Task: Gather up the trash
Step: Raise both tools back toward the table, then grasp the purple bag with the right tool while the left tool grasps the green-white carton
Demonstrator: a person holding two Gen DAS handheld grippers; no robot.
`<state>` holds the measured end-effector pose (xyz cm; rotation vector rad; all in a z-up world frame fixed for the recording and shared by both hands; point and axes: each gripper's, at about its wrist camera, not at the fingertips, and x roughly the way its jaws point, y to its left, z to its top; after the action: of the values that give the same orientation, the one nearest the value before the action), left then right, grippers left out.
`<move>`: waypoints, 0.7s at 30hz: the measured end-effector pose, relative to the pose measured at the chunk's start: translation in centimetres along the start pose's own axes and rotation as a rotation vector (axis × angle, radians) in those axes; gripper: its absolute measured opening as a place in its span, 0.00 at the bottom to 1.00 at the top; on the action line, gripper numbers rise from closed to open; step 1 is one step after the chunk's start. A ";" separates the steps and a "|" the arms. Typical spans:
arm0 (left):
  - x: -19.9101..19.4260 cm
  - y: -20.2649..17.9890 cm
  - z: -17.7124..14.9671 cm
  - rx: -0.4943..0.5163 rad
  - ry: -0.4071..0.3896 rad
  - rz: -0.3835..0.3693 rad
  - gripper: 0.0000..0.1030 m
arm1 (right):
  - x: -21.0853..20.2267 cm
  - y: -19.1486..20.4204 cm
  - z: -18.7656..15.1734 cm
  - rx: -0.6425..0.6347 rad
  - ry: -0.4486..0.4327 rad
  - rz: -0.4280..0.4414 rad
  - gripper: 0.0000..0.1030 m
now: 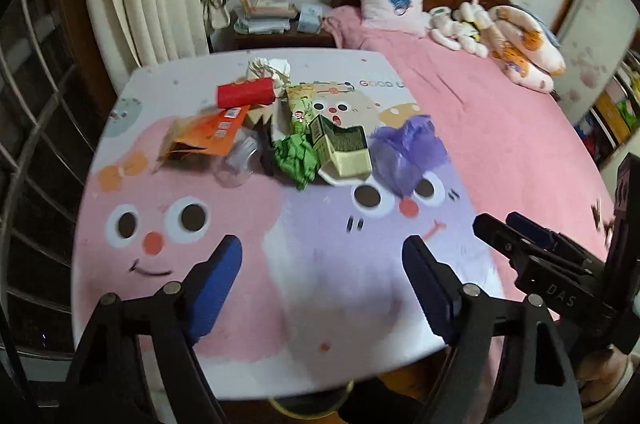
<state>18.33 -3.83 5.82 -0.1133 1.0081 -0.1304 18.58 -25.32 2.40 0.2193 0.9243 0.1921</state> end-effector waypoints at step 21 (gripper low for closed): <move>15.7 -0.9 9.9 -0.096 0.166 0.142 0.78 | 20.5 -4.9 8.5 -0.042 0.286 -0.043 0.72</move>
<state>34.94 -6.93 -1.92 -0.1193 1.1850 0.0392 37.83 -25.68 -9.67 0.1347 1.2072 0.2058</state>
